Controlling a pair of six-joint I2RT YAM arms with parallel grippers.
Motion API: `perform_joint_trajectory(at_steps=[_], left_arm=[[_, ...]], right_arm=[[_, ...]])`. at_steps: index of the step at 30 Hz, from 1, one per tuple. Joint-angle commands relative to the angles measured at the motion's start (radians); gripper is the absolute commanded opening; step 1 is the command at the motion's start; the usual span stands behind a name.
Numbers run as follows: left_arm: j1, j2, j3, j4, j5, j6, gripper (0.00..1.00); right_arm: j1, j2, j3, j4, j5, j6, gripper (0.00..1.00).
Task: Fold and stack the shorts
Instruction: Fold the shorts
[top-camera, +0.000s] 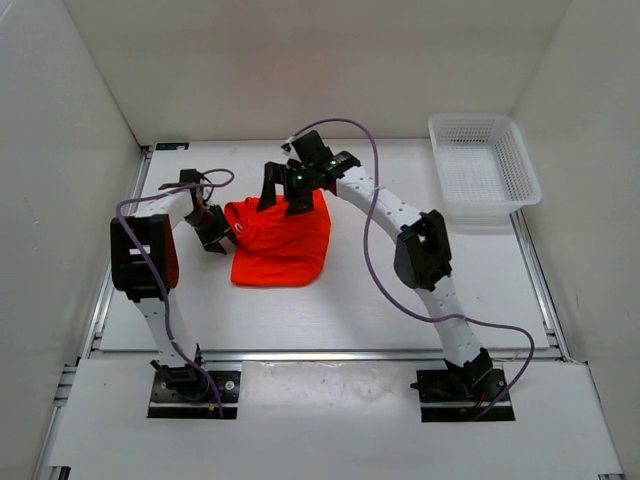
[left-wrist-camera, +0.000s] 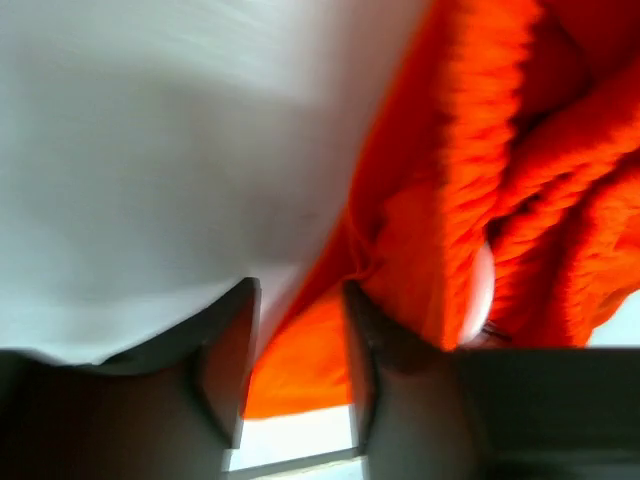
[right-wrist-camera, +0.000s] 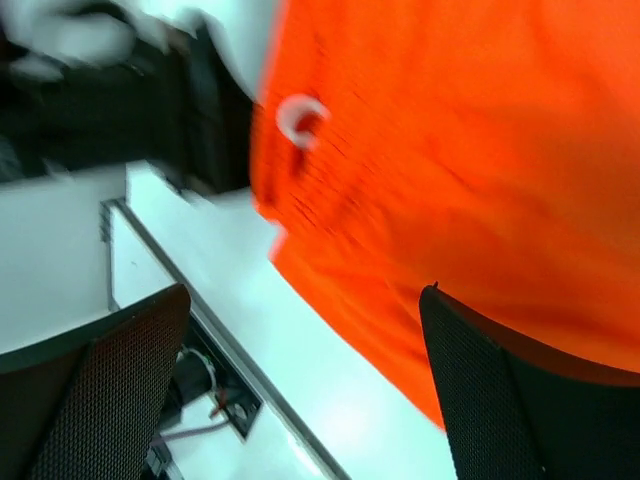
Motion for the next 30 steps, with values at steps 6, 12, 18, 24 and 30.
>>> perform_joint_trajectory(at_steps=[6,12,18,24,30], left_arm=[[0.069,-0.224,0.127,-0.076,-0.083,-0.017,0.61],[-0.091,-0.209,0.253,-0.153,-0.131,0.042,0.63],[-0.195,-0.055,0.363,-0.197,-0.201,0.042,0.46],[-0.146,0.051,0.255,-0.127,-0.188,0.062,0.11],[-0.132,0.108,0.262,-0.111,-0.157,0.071,0.11]], right_arm=[[-0.199,-0.49,-0.587,0.177,0.084,-0.071,0.88],[-0.241,-0.629,-0.87,0.186,0.133,-0.08,0.85],[-0.25,-0.689,-0.987,0.186,0.133,-0.071,0.85],[-0.25,-0.753,-1.044,0.177,0.144,-0.06,0.85],[-0.25,-0.771,-1.045,0.145,0.164,-0.06,0.86]])
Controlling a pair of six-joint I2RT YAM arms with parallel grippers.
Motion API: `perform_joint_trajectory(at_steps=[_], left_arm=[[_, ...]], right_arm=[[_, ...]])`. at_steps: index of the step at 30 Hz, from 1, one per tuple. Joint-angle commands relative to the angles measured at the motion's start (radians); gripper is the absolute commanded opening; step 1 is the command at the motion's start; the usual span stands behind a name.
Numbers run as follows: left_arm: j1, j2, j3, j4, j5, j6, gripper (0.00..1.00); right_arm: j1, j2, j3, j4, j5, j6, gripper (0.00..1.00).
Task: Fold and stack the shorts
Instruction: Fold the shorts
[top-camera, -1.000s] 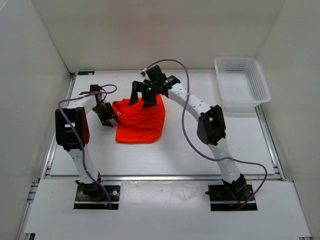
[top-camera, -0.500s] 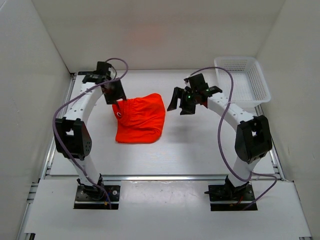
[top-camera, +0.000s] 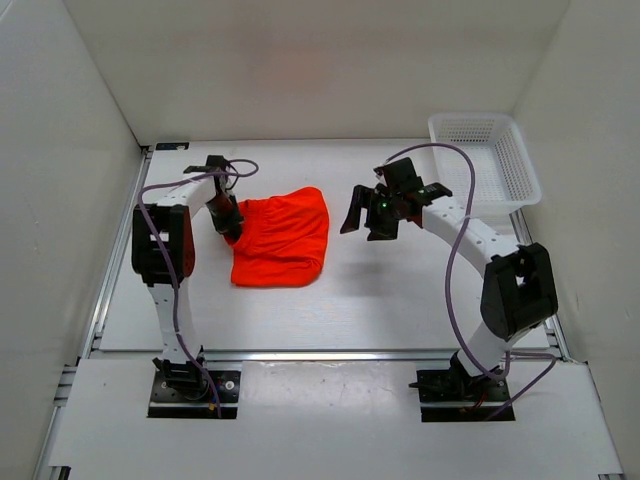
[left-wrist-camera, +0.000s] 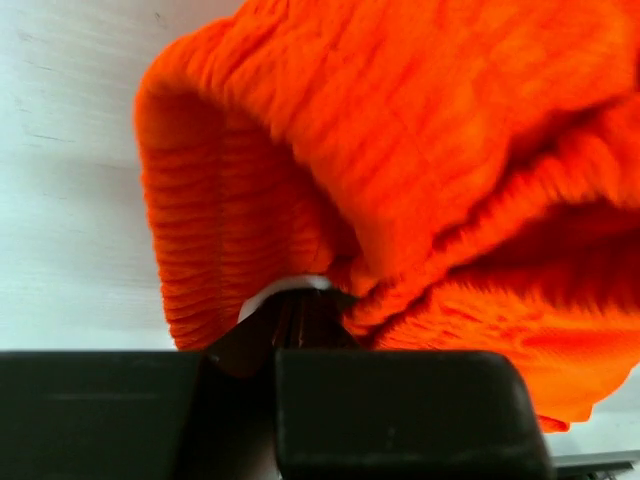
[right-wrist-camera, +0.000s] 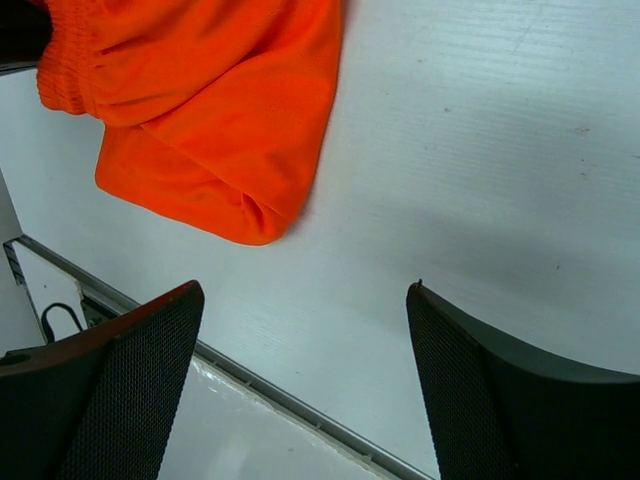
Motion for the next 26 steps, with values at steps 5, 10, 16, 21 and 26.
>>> perform_joint_trajectory(at_steps=[5,10,16,21,26], left_arm=[[-0.012,-0.145,0.135,-0.051,-0.003,0.041,0.13],[-0.001,-0.269,0.232,-0.139,0.006,0.063,0.53],[0.037,-0.514,0.135,-0.148,0.11,0.086,0.68],[0.047,-0.792,0.0,-0.112,0.132,0.097,0.68],[0.047,-0.981,-0.144,-0.102,0.1,0.077,0.69]], right_arm=[[-0.001,-0.108,0.076,-0.102,0.107,-0.026,0.95],[-0.001,-0.264,0.082,-0.208,0.354,-0.037,1.0],[-0.02,-0.493,-0.016,-0.314,0.738,-0.003,1.0],[-0.029,-0.671,-0.112,-0.389,0.896,0.011,1.0],[-0.029,-0.76,-0.149,-0.467,0.948,0.043,1.0]])
